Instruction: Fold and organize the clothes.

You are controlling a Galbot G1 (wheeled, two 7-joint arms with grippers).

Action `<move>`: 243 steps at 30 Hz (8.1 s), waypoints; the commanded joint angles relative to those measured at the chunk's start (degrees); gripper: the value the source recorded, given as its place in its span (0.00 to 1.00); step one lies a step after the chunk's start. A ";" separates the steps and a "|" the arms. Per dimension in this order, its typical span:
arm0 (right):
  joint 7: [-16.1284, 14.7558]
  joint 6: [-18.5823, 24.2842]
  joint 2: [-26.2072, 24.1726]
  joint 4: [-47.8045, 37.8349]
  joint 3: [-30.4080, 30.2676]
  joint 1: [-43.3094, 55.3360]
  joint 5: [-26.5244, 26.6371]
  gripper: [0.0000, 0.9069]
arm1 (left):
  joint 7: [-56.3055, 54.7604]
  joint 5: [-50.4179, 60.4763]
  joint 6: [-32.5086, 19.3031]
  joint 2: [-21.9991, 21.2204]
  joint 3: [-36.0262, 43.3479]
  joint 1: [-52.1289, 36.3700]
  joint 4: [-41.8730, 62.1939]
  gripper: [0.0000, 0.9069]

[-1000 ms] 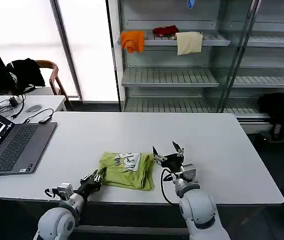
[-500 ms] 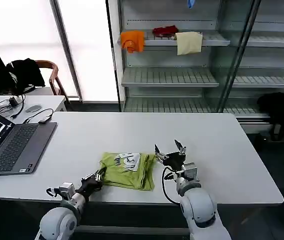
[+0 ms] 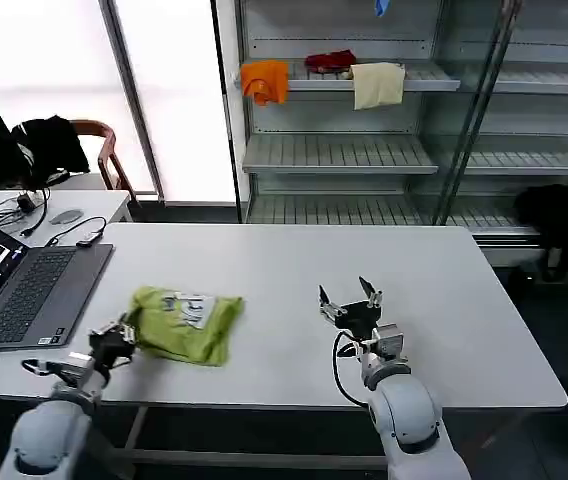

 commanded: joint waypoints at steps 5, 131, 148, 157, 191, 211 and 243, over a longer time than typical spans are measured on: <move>0.02 1.02 -0.10 -1.07 0.49 -0.31 0.30 1.00 | 9.61 11.67 -6.95 15.30 -12.54 -4.57 1.73 0.00; 7.34 -8.69 4.91 -14.24 -11.55 12.94 30.89 0.00 | -8.47 -16.48 0.16 -0.50 6.95 0.66 -11.04 1.00; 4.79 -8.84 -6.94 -12.40 -5.17 11.00 27.81 0.00 | -7.84 -14.71 0.49 -1.57 8.33 -0.53 -9.26 1.00; 2.68 -8.81 -7.36 -14.20 -3.88 11.13 21.56 0.00 | -7.51 -14.62 0.50 -1.74 8.38 -0.43 -8.79 1.00; 2.17 -5.02 -6.99 -10.71 -2.90 11.44 -2.93 1.00 | -6.49 -14.77 -0.01 -3.22 8.82 -0.16 -8.40 1.00; 3.10 0.13 -20.24 -6.73 14.78 2.23 1.80 1.00 | -6.59 -29.07 -6.12 -5.16 6.81 -0.73 -5.20 1.00; -1.83 5.29 -17.35 2.75 15.79 -4.85 11.84 1.00 | -5.85 -24.56 -0.37 -4.27 6.16 4.26 -7.66 1.00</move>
